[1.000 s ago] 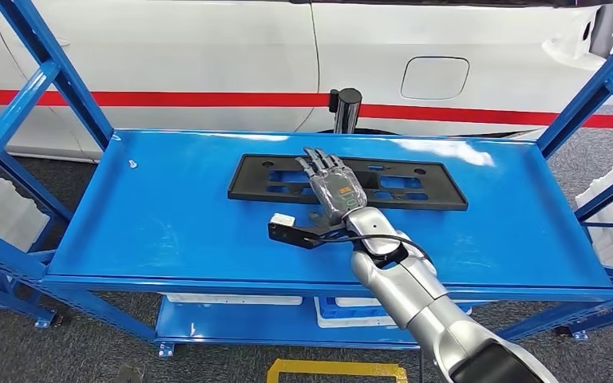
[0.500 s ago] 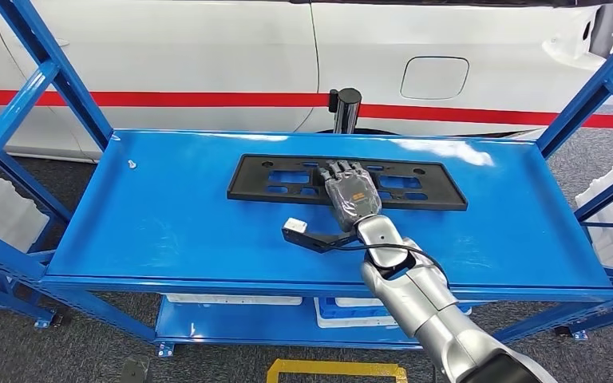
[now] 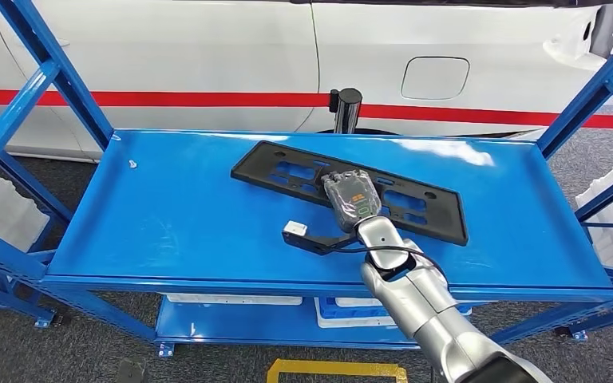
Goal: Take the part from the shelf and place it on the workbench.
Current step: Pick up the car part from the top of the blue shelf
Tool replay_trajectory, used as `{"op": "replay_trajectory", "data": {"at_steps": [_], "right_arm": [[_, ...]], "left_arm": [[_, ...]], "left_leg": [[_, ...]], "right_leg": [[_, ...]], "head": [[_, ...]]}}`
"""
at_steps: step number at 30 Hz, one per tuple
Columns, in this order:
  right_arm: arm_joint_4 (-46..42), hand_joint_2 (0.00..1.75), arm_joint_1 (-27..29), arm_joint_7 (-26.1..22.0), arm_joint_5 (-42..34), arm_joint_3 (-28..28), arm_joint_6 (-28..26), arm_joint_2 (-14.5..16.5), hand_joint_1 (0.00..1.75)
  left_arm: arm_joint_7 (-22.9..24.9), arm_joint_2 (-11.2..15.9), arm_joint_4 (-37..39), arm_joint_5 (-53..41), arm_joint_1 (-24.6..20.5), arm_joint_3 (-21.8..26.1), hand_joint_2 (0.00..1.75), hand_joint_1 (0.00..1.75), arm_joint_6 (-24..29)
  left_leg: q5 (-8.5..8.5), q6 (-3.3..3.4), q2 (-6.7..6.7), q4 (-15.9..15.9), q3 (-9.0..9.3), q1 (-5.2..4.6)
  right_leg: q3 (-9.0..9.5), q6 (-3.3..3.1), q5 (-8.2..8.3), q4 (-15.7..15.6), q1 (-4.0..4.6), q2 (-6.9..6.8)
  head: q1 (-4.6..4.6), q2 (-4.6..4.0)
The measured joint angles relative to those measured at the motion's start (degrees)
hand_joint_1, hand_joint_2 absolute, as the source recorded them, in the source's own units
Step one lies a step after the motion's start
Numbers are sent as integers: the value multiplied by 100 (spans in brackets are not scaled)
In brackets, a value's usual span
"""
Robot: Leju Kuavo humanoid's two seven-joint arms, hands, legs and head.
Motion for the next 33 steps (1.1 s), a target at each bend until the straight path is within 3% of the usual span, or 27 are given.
{"op": "replay_trajectory", "data": {"at_steps": [6,10,16,24,28,30,33], "right_arm": [[-589,175,32,31,340,-192,-497,-106,175],[-1271,175,-152,33,369,-431,-616,-295,175],[-2046,175,-691,-86,102,-802,-629,-565,175],[-2557,175,-831,-259,-257,-907,-648,-835,175],[-2641,175,-838,-269,-313,-901,-657,-910,175],[-2655,175,-836,-270,-335,-886,-670,-935,175],[-2667,175,-830,-269,-362,-849,-697,-971,175]], "left_arm": [[-486,-25,-1,85,-1,23,0,0,388],[-591,-66,-1,96,-6,26,175,0,446],[-520,-147,-1,167,-22,28,175,0,210],[-462,-221,-1,173,-55,28,175,0,33],[-438,-241,0,263,-75,28,0,0,-123],[-388,-248,0,329,-79,33,0,0,-242],[-378,-250,-1,338,-80,37,131,0,-319]], "left_leg": [[0,0,-3,1,-3,-2],[0,0,-1,1,-4,-5],[1,1,-1,3,-2,-6],[1,1,-1,3,-3,-5],[1,1,-1,3,-3,-5],[1,1,-1,3,-3,-5],[1,1,-1,3,-3,-5]], "right_leg": [[-3,0,0,0,-1,-1],[-3,1,1,0,-3,-1],[-1,2,2,-1,-4,0],[-2,2,2,0,-2,-1],[-1,2,2,0,-2,0],[-1,2,2,0,-3,0],[-1,2,2,0,-3,0]], "head": [[0,0],[0,0],[-1,0],[0,0],[0,0],[0,0],[0,0]]}}
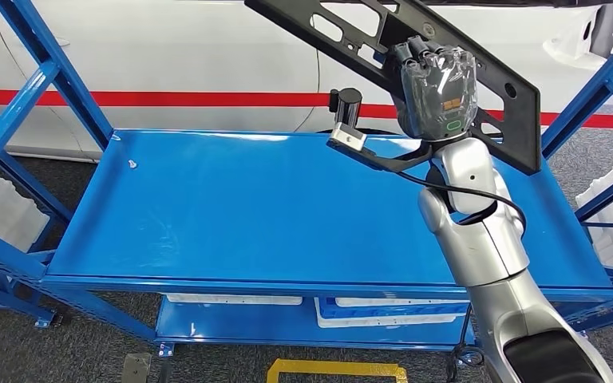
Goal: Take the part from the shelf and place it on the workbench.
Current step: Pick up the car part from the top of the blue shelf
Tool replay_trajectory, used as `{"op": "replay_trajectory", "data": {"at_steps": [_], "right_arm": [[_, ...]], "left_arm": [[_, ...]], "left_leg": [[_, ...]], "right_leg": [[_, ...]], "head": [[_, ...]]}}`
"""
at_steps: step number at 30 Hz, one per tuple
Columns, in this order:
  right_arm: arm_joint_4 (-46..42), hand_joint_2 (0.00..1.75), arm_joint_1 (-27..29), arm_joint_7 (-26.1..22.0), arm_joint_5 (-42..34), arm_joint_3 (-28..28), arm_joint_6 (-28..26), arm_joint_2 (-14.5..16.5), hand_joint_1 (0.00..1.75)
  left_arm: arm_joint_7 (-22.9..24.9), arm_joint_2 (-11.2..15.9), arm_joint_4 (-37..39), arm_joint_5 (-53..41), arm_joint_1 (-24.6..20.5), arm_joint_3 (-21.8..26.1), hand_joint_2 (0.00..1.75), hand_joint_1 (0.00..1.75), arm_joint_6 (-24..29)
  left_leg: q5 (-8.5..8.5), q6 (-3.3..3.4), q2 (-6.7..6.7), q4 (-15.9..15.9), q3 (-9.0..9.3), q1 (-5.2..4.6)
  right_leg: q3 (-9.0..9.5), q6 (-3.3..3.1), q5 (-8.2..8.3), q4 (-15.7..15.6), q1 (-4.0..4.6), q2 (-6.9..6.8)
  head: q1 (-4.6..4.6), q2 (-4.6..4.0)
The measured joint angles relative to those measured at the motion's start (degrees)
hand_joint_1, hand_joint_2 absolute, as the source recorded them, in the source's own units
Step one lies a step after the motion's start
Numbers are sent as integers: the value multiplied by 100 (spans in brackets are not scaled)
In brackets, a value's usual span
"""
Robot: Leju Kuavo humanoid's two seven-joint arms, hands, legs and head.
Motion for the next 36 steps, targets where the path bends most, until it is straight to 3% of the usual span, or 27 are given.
{"op": "replay_trajectory", "data": {"at_steps": [1,10,17,23,27,31,33,35,36], "right_arm": [[-1,175,3,1,-6,14,-7,-11,175],[0,175,14,-57,-483,106,-12,-58,175],[1,175,-12,-326,-1849,188,510,-30,175],[1,175,-11,-658,-2686,183,405,-31,175],[2,175,-11,-745,-2859,182,313,-32,175],[24,175,-23,-777,-2889,200,284,13,175],[51,175,-48,-805,-2895,215,242,48,175],[76,175,-82,-831,-2897,225,194,77,175],[87,175,-96,-839,-2897,227,176,87,175]], "left_arm": [[-6,1,0,-22,0,0,175,0,23],[20,25,1,59,1,1,175,0,138],[238,49,2,47,2,1,175,0,36],[549,101,7,150,3,3,175,0,-32],[644,146,15,170,4,4,175,0,-50],[664,184,22,215,8,10,175,0,-51],[667,195,22,223,9,20,175,0,-42],[668,196,22,233,8,38,175,0,-37],[669,196,22,239,9,48,175,0,-36]], "left_leg": [[0,0,0,0,0,0],[0,0,-1,0,-2,0],[0,0,-2,-1,-1,0],[-2,0,-4,4,-5,-11],[-8,12,-5,7,-9,-35],[-12,58,-7,22,-15,-72],[20,111,-3,6,-10,-77],[74,187,9,-47,4,-56],[98,222,15,-73,7,-43]], "right_leg": [[0,0,0,0,0,0],[0,0,0,0,0,0],[1,0,0,1,0,-1],[1,4,2,-2,-13,-1],[1,12,5,-3,-30,-1],[2,65,20,-7,-65,-1],[-3,104,26,-6,-77,0],[-95,87,-111,181,-75,-1],[-211,53,-262,444,-71,-3]], "head": [[0,0],[0,0],[-2,0],[-2,0],[-2,0],[-3,0],[-3,0],[0,0],[3,0]]}}
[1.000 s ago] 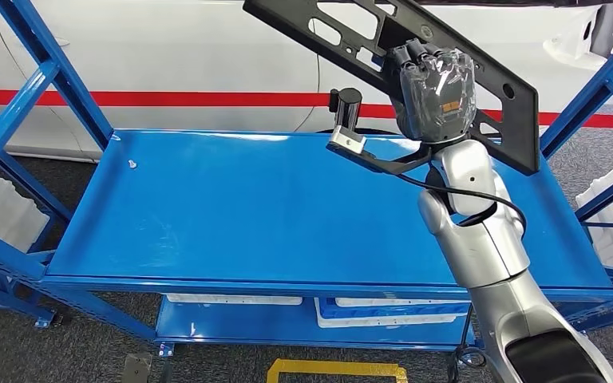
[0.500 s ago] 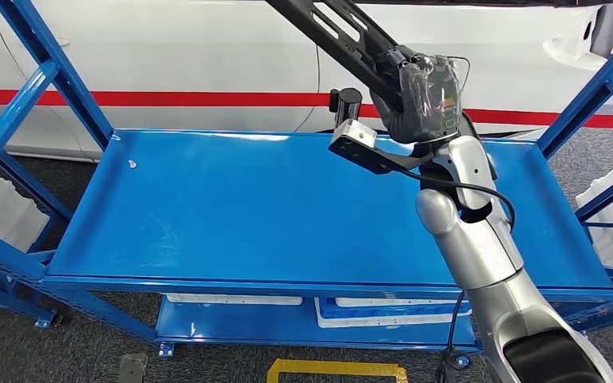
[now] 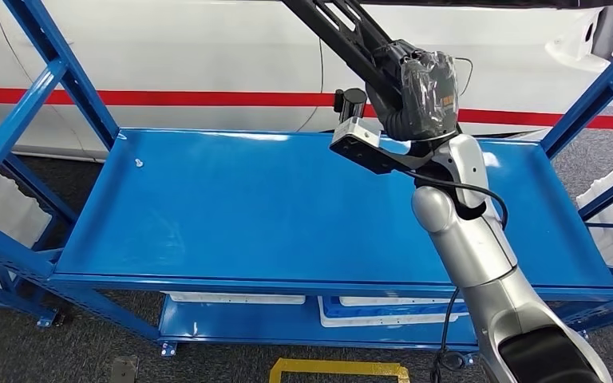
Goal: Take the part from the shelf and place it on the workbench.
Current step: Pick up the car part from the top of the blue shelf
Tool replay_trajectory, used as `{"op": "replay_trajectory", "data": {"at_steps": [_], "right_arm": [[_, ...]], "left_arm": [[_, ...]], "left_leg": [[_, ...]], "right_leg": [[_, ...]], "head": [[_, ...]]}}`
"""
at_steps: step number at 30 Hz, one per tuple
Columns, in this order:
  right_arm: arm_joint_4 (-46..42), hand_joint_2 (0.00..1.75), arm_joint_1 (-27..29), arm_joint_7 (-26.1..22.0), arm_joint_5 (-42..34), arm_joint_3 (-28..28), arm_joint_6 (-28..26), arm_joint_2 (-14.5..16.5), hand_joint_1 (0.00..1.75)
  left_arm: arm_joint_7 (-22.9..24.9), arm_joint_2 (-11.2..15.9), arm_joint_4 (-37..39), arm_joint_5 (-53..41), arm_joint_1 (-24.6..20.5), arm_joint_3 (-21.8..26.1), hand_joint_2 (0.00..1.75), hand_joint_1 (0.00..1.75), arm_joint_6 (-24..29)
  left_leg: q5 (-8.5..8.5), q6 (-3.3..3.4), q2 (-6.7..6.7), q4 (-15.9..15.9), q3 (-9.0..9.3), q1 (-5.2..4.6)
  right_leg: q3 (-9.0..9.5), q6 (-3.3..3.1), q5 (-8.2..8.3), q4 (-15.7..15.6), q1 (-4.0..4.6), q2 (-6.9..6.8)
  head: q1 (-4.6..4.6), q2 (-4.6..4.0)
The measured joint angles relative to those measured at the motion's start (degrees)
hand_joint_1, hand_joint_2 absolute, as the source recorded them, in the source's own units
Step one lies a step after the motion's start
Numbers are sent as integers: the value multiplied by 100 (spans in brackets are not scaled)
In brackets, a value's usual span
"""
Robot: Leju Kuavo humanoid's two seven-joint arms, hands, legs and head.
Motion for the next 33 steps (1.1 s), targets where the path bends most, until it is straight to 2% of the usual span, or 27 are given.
{"op": "replay_trajectory", "data": {"at_steps": [2,3,4,5,6,7,8,9,10,11,13,14,16,17,18,19,20,21,23,24,25,26,28,29,30,31,33], "right_arm": [[29,175,-14,-10,0,8,-22,18,175],[50,175,-14,-14,1,13,-27,25,175],[74,175,-13,-18,3,18,-37,35,175],[99,175,-13,-26,5,22,-49,48,175],[123,175,-20,-41,8,28,-72,66,175],[146,175,-34,-58,9,37,-98,88,175],[170,175,-55,-76,10,48,-130,114,175],[194,175,-75,-95,10,62,-163,142,175],[222,175,-95,-107,11,76,-187,166,175],[251,175,-108,-116,12,90,-207,189,175],[313,175,-128,-131,14,110,-229,238,175],[342,175,-142,-138,17,117,-241,272,175],[400,175,-180,-156,28,131,-275,351,175],[431,175,-195,-164,33,138,-292,390,175],[463,175,-206,-170,37,145,-307,421,175],[495,175,-212,-173,38,154,-315,445,175],[524,175,-214,-174,40,162,-320,467,175],[550,175,-217,-174,41,171,-322,487,175],[587,175,-237,-174,42,185,-326,528,175],[602,175,-259,-174,42,191,-328,549,175],[614,175,-283,-174,42,197,-331,570,175],[625,175,-304,-175,41,202,-334,588,175],[660,175,-327,-183,33,209,-339,615,175],[684,175,-337,-187,25,211,-340,624,175],[711,175,-350,-191,16,214,-340,635,175],[739,175,-364,-193,10,217,-340,646,175],[797,175,-383,-200,4,228,-340,671,175]], "left_arm": [[5,0,0,8,8,14,175,0,1],[12,0,0,8,16,18,175,0,2],[22,0,0,10,25,21,175,0,2],[34,-1,0,15,35,25,175,0,3],[45,0,0,20,44,31,175,0,6],[56,1,0,27,50,36,175,0,10],[63,4,0,35,53,43,175,0,16],[68,9,0,41,55,48,175,0,24],[74,15,1,50,58,52,175,0,30],[78,22,1,63,64,56,175,0,36],[86,48,3,88,84,67,175,0,42],[91,61,3,99,92,77,175,0,44],[113,82,5,117,102,95,175,0,47],[126,85,6,127,107,103,175,0,49],[140,87,8,138,114,110,175,0,51],[150,90,9,148,124,121,175,0,52],[156,92,10,156,135,135,175,0,53],[159,96,11,168,142,151,175,0,54],[160,107,11,193,146,180,175,0,56],[160,113,11,202,146,190,175,0,57],[160,118,11,206,149,196,175,0,58],[160,122,12,208,152,199,175,0,59],[156,126,13,215,158,204,175,0,67],[150,125,13,219,159,205,175,0,76],[143,126,13,225,160,207,175,0,90],[134,127,13,233,162,209,175,0,103],[120,133,14,248,172,219,175,0,122]], "left_leg": [[21,30,4,-3,-24,-1],[30,33,5,-2,-38,-4],[40,30,4,1,-51,-7],[50,24,2,5,-60,-9],[59,12,1,10,-66,-9],[65,-2,-1,22,-74,-10],[73,-24,-3,38,-93,-14],[85,-53,-5,55,-112,-18],[97,-82,-8,76,-136,-23],[115,-116,-11,87,-156,-25],[108,-176,-21,122,-200,-16],[8,-217,-19,208,-250,-5],[-436,-314,-9,751,-469,44],[-691,-362,-1,1155,-609,73],[-874,-402,5,1532,-726,104],[-942,-432,15,1750,-768,132],[-909,-455,26,1767,-710,159],[-785,-473,39,1545,-531,185],[-519,-494,50,708,19,225],[-437,-481,44,379,219,223],[-409,-464,34,187,322,212],[-411,-439,23,147,323,187],[-330,-342,27,124,270,160],[-275,-278,34,100,240,153],[-212,-210,44,71,198,152],[-151,-157,54,53,145,151],[-45,-108,60,53,3,125]], "right_leg": [[-345,-64,-362,812,3,-1],[-492,-64,-485,1166,7,-1],[-550,-42,-527,1341,13,0],[-489,-4,-475,1279,18,-1],[-301,41,-344,965,19,-2],[-47,73,-197,512,16,-5],[190,75,-76,115,24,2],[348,62,11,-169,38,12],[409,34,42,-299,54,22],[402,6,54,-305,74,34],[349,-62,95,-325,30,30],[324,-117,128,-331,4,24],[251,-224,203,-338,-20,7],[210,-257,234,-336,-15,0],[172,-266,261,-333,-10,-6],[139,-265,286,-330,-8,-10],[109,-253,308,-323,-9,-12],[84,-237,327,-313,-15,-13],[39,-200,356,-281,-17,-14],[19,-168,376,-269,-12,-15],[1,-131,400,-263,-4,-16],[-15,-86,430,-267,2,-16],[-46,4,470,-273,2,-17],[-97,18,414,-220,2,-17],[-181,5,278,-60,2,-17],[-303,-31,69,224,0,-18],[-559,-78,-362,1009,5,-15]], "head": [[4,0],[3,0],[2,0],[2,0],[2,0],[2,0],[-1,0],[-3,0],[-5,0],[-6,0],[-4,0],[-10,0],[-22,0],[-29,0],[-28,0],[-28,0],[-28,0],[-28,0],[-29,0],[-24,0],[-21,0],[-17,0],[-15,0],[-12,0],[-9,0],[-5,0],[0,0]]}}
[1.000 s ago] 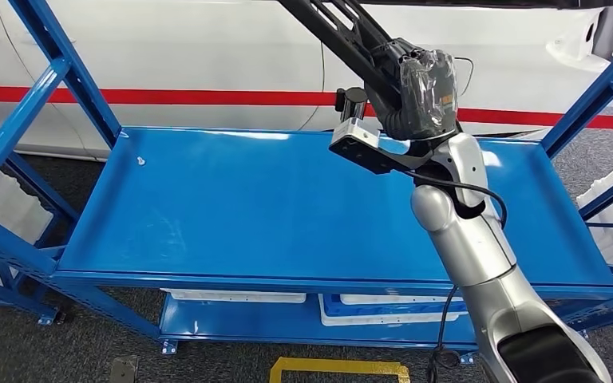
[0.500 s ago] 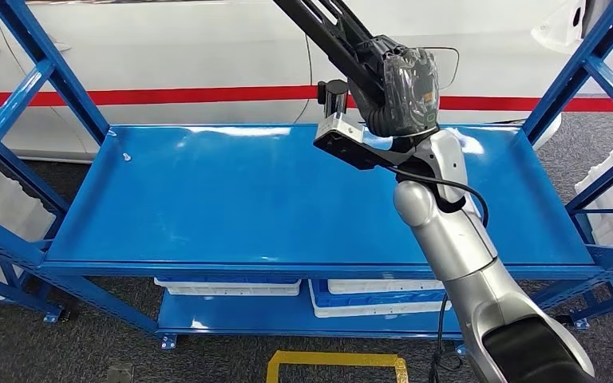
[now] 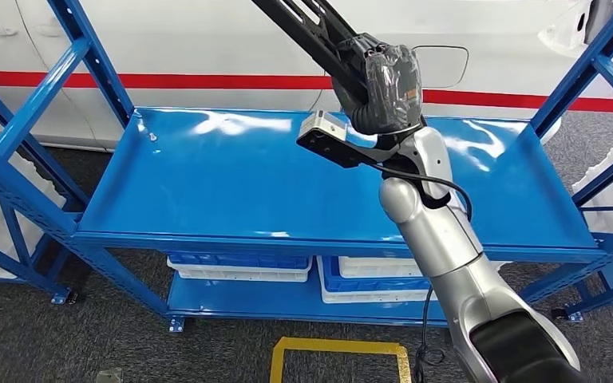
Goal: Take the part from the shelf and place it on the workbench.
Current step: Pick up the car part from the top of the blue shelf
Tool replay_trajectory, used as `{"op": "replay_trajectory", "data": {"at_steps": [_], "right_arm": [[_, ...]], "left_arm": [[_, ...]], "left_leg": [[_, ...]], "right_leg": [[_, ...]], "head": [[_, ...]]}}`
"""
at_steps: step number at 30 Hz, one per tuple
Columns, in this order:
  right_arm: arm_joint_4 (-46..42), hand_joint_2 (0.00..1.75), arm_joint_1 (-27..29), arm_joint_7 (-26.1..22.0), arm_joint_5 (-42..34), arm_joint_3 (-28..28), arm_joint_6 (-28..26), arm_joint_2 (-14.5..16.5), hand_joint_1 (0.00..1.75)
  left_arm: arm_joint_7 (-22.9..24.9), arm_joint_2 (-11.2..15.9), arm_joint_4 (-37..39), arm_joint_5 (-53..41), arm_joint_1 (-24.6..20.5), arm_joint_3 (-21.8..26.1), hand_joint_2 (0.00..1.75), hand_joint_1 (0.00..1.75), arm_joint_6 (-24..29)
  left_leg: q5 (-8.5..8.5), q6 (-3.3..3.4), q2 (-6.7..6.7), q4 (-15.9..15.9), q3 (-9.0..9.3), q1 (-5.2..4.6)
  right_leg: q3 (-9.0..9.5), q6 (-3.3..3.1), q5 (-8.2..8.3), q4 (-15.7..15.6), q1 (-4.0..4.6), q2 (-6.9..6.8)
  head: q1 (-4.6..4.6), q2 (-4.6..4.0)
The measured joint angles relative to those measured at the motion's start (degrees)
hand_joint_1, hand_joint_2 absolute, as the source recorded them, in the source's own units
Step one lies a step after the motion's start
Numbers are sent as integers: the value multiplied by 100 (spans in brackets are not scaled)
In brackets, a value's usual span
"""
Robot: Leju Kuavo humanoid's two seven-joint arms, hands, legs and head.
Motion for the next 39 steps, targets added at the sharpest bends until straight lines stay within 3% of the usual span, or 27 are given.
{"op": "replay_trajectory", "data": {"at_steps": [1,2,3,5,7,9,11,13,15,16,17,18,20,22,23,25,27,28,30,31,32,33,35,37,39], "right_arm": [[34,175,-2,-10,-3,4,-1,9,175],[68,175,-2,-22,-8,7,-2,19,175],[101,175,-2,-34,-13,9,-4,31,175],[149,175,-5,-52,-34,9,-11,60,175],[177,175,-8,-67,-58,7,-21,93,175],[203,175,-7,-76,-67,4,-36,118,175],[243,175,-10,-79,-68,2,-45,142,175],[274,175,-27,-79,-68,2,-46,193,175],[290,175,-40,-79,-64,3,-45,252,175],[301,175,-42,-79,-59,5,-43,275,175],[313,175,-43,-79,-54,8,-37,294,175],[326,175,-45,-79,-47,10,-30,311,175],[346,175,-61,-79,-38,10,-19,340,175],[355,175,-92,-78,-27,3,-15,366,175],[359,175,-110,-78,-21,2,-14,379,175],[374,175,-135,-79,-16,0,-9,397,175],[400,175,-145,-81,-22,-7,1,397,175],[414,175,-148,-84,-27,-14,8,394,175],[440,175,-152,-91,-44,-32,15,392,175],[455,175,-152,-92,-51,-39,16,391,175],[470,175,-151,-95,-60,-44,16,389,175],[485,175,-149,-97,-66,-48,15,386,175],[508,175,-150,-109,-78,-67,13,380,175],[515,175,-149,-128,-83,-93,3,374,175],[515,175,-131,-146,-83,-114,-10,362,175]], "left_arm": [[-4,-1,1,6,8,6,175,0,3],[-7,-2,1,8,16,12,175,0,7],[-8,-3,2,9,25,17,175,0,14],[-8,1,2,8,36,22,175,0,35],[-8,9,2,5,41,28,175,0,47],[-8,21,2,1,54,44,175,0,47],[-8,44,2,-1,80,65,175,0,58],[-10,60,2,0,106,76,175,0,82],[-19,63,2,8,121,84,175,0,105],[-26,65,2,15,127,91,175,0,113],[-35,66,2,23,131,100,175,0,115],[-45,66,2,34,134,110,175,0,115],[-63,69,2,52,133,125,175,0,115],[-72,74,1,60,128,128,175,0,115],[-73,75,1,60,127,129,175,0,115],[-75,77,2,63,131,130,175,0,115],[-87,72,1,68,132,132,175,0,115],[-95,72,1,70,131,133,175,0,115],[-109,77,1,64,129,134,175,0,115],[-111,78,1,59,129,135,175,0,115],[-113,75,2,54,129,135,175,0,115],[-113,70,2,50,129,135,175,0,115],[-114,61,2,39,128,135,175,0,115],[-113,53,1,21,124,136,175,0,115],[-97,46,0,-18,118,135,175,0,115]], "left_leg": [[55,6,0,3,-73,-11],[110,3,-1,6,-147,-21],[164,-4,-3,11,-215,-28],[258,-38,-8,28,-332,-36],[346,-94,-10,46,-413,-51],[440,-152,-10,46,-452,-64],[431,-209,-12,81,-506,-53],[28,-279,-11,435,-653,-23],[-536,-351,-9,1178,-859,12],[-679,-379,-8,1525,-923,29],[-695,-401,-7,1725,-917,47],[-603,-416,-6,1727,-809,67],[-374,-434,-5,1151,-304,108],[-391,-423,-21,430,201,101],[-444,-397,-32,237,307,80],[-407,-288,-39,150,287,29],[-279,-139,-16,107,201,7],[-200,-68,-3,85,135,7],[-51,12,12,84,-40,-1],[27,25,15,87,-138,-9],[102,26,18,90,-236,-17],[176,20,18,92,-332,-24],[322,-4,16,96,-502,-34],[458,-53,12,100,-614,-47],[589,-118,15,72,-646,-50]], "right_leg": [[-60,17,-107,302,6,1],[-25,57,-111,421,11,2],[116,106,-27,324,19,2],[655,150,173,-413,31,1],[1121,93,180,-1148,74,8],[1212,11,154,-1358,114,15],[1123,-85,241,-1344,51,7],[1014,-192,367,-1350,-8,-8],[881,-236,491,-1340,8,-15],[806,-231,548,-1334,13,-17],[732,-219,601,-1325,14,-18],[657,-201,650,-1309,10,-19],[526,-144,726,-1260,-3,-20],[439,-62,793,-1221,5,-21],[415,-15,832,-1217,15,-23],[378,86,927,-1241,29,-28],[282,116,825,-1137,33,-25],[186,90,633,-931,39,-23],[-58,18,115,-202,36,-17],[-144,24,-66,183,36,-14],[-160,61,-134,438,38,-12],[-76,113,-96,498,42,-11],[409,186,112,11,55,-10],[1047,132,114,-862,106,-11],[1302,42,27,-1334,158,-7]], "head": [[0,0],[0,0],[1,0],[-1,0],[-4,0],[-7,0],[-10,0],[-19,0],[-25,0],[-26,0],[-26,0],[-27,0],[-28,0],[-25,0],[-22,0],[-16,0],[-13,0],[-7,0],[9,0],[11,0],[11,0],[12,0],[11,0],[5,0],[-4,0]]}}
